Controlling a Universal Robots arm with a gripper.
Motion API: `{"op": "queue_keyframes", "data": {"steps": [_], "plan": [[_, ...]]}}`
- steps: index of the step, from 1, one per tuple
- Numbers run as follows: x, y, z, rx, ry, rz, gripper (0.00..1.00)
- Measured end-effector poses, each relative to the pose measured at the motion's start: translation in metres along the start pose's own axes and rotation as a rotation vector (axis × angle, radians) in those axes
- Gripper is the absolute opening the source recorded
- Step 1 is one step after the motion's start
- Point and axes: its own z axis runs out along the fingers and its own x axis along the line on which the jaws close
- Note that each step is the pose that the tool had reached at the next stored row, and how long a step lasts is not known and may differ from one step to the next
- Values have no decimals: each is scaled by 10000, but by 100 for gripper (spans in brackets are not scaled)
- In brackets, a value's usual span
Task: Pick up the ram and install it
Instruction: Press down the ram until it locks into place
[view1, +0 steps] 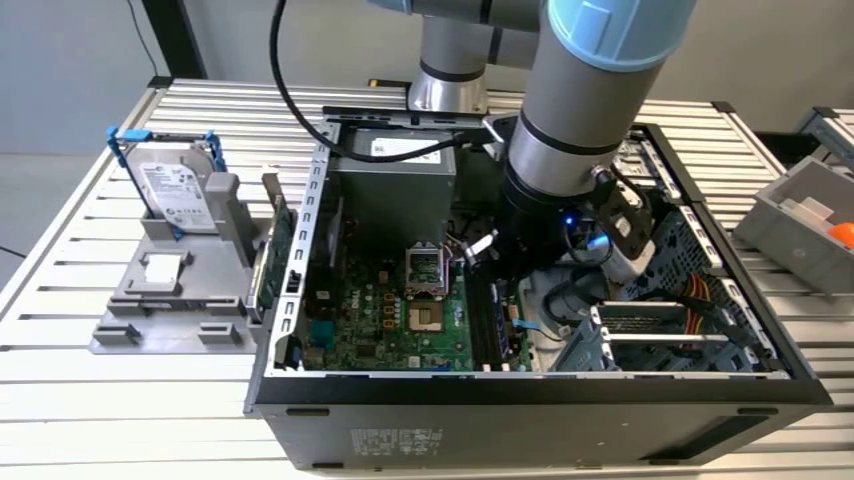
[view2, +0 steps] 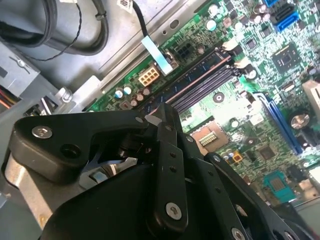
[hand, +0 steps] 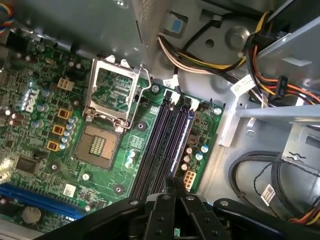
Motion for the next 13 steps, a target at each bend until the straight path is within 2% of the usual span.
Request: {"op": "queue_keyframes", "data": {"steps": [7,13], "plan": [[-18,-6,0,-7,14,-598,0],[-20,-7,0,-26,29,-1315,0]]}}
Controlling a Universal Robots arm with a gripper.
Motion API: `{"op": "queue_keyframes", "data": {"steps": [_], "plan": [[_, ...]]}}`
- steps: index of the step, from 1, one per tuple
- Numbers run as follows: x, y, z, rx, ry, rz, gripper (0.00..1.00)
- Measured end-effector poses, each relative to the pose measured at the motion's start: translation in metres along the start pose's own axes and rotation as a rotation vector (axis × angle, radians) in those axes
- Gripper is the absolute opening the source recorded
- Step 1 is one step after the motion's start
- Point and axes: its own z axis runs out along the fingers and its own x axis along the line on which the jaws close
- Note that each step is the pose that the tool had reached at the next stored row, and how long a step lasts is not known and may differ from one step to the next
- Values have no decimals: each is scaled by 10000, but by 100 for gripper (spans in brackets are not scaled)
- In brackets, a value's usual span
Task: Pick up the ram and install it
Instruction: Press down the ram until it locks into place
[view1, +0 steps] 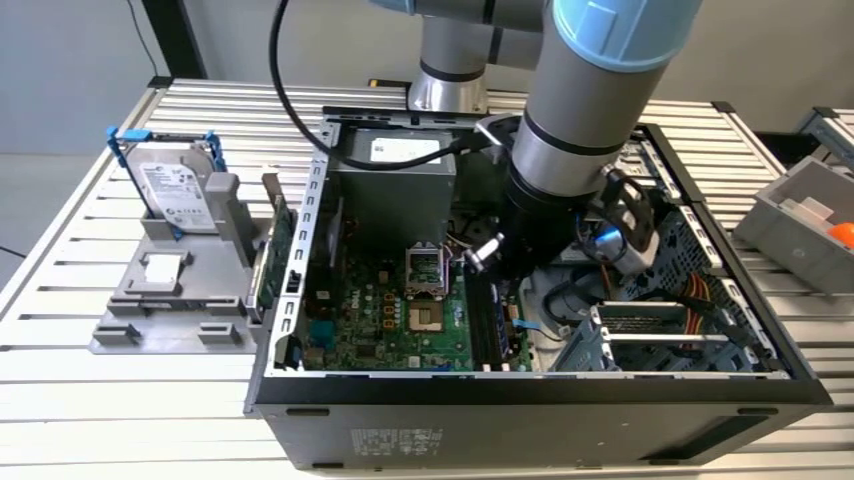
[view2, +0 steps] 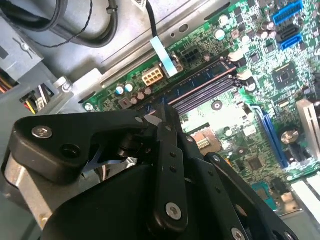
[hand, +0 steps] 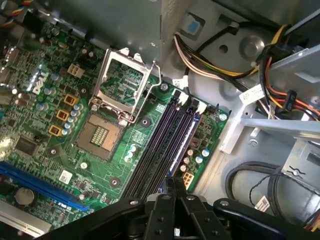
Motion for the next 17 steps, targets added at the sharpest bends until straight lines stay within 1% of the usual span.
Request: {"op": "queue_keyframes", "data": {"steps": [12,17], "plan": [[-13,-6,0,-71,2,-1128,0],[-19,-9,0,-106,2,-1665,0]]}}
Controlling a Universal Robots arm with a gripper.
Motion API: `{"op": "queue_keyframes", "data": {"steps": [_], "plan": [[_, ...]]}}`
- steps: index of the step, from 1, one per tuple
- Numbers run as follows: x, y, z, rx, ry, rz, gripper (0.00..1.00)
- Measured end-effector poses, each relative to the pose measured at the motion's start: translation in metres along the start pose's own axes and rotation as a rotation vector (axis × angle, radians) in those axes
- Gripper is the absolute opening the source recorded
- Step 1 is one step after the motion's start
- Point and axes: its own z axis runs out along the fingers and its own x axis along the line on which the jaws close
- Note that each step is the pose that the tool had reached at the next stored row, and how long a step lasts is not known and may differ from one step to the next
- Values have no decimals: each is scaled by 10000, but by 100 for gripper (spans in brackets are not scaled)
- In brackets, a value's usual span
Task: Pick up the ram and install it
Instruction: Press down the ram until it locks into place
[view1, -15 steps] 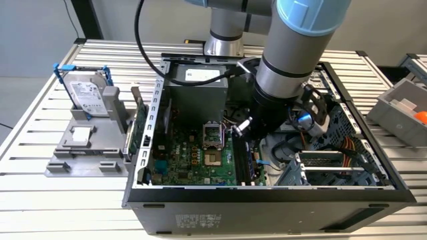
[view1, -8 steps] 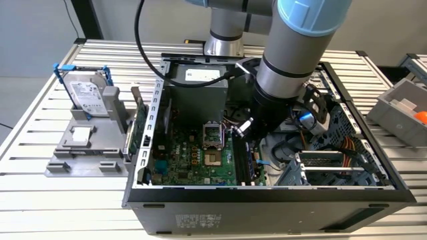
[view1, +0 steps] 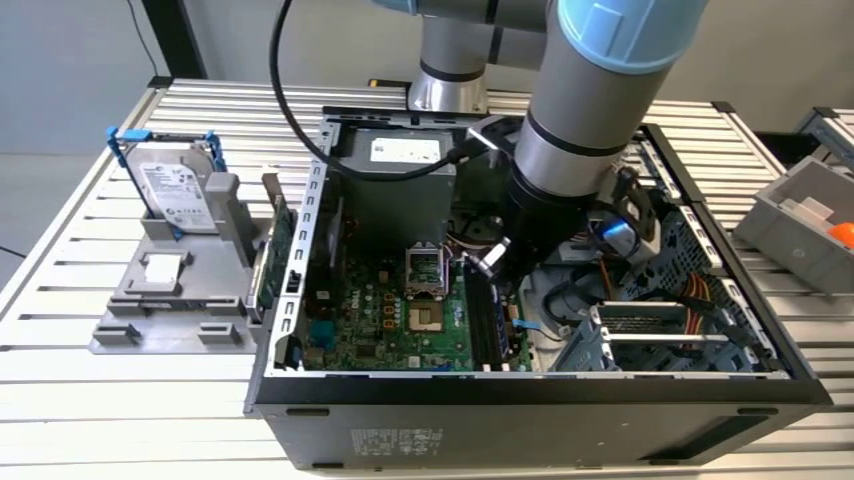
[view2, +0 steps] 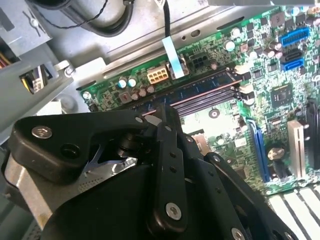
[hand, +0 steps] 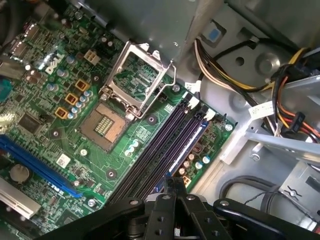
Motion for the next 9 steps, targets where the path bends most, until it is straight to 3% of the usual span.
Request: {"op": "queue_keyframes", "data": {"steps": [9], "plan": [[-3,-2,0,-59,15,-1205,0]]}}
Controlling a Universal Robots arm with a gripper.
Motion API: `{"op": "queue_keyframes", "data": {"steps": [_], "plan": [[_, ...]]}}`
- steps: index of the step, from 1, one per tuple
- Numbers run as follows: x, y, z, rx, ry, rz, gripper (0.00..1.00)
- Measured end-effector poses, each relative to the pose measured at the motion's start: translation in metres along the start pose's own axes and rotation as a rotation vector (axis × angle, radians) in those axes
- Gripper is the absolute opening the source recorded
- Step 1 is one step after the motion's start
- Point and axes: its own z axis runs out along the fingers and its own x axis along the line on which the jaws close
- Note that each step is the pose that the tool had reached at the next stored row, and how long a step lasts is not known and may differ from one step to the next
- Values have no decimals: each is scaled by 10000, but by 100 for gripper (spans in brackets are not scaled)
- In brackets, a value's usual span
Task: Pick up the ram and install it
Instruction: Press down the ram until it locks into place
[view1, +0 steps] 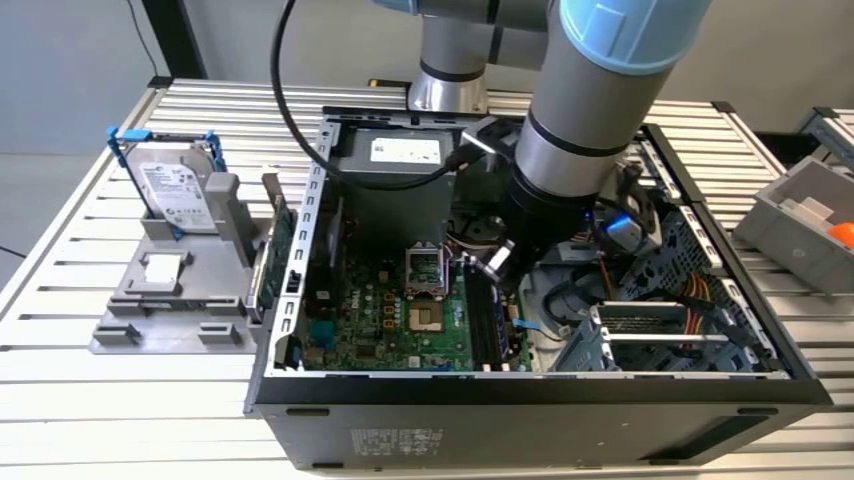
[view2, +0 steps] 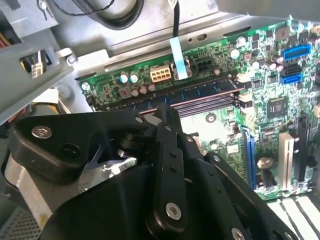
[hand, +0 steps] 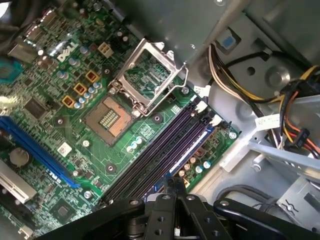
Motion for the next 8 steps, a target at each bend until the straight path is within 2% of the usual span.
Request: {"op": "queue_keyframes", "data": {"steps": [8], "plan": [[-4,-3,0,-52,16,-1110,0]]}}
